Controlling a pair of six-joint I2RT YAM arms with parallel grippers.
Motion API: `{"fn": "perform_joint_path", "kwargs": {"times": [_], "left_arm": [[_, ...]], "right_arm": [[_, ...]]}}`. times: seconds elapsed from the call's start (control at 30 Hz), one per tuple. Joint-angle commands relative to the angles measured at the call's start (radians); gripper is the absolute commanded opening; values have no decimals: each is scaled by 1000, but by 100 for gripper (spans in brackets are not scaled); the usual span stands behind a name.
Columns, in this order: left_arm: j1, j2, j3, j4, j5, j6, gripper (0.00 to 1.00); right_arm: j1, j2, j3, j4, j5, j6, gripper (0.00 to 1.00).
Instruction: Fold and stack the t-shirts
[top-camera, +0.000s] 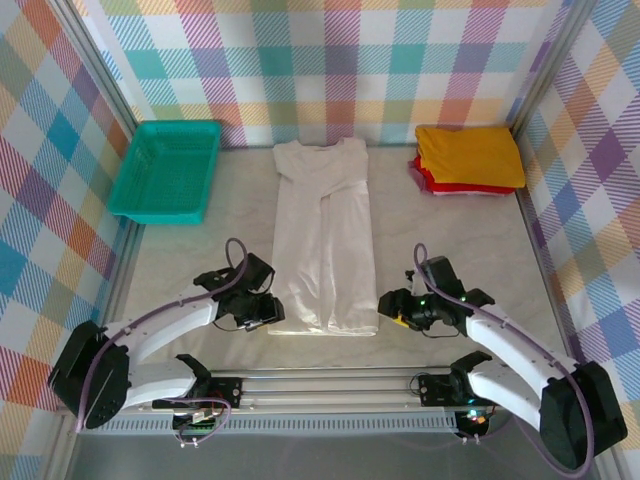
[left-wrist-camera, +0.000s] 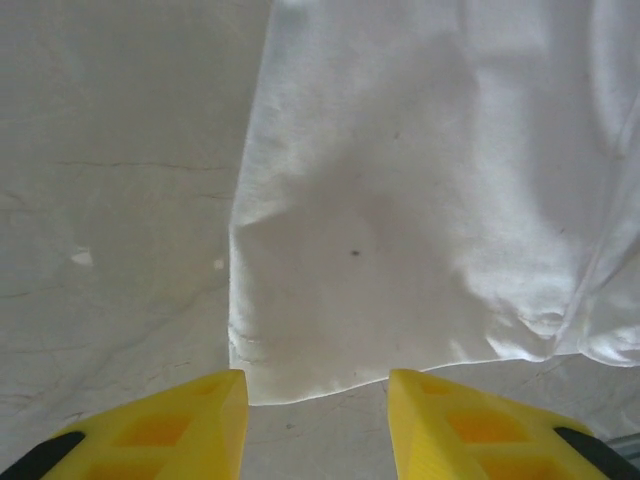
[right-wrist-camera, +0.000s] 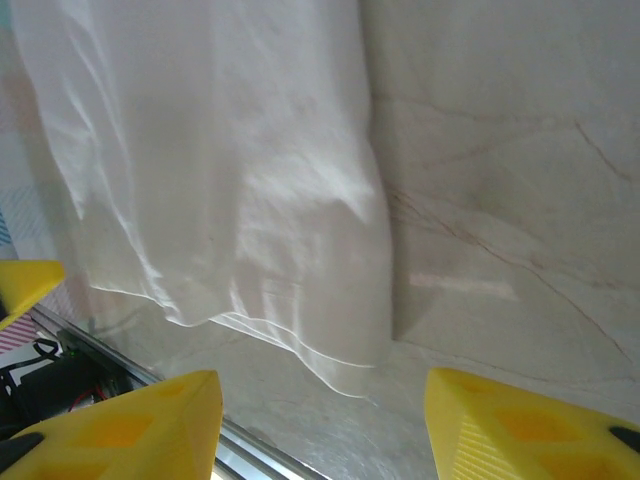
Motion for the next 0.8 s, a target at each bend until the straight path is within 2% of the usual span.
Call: {"fn": "perform_joint_path", "kwargs": {"times": [0.0,0.17,0.77], "left_arm": [[-10,-68,-49,-60,-33,-63,43],[-8,-119,-124,-4,-39,-83,45],[-8,-91,-180,145,-21,-114,45]], "right_arm": [[10,7,-21,71,-50,28,56],[25,57,-37,132,-65,22,56],[58,199,-44,257,-74,34,53]]}}
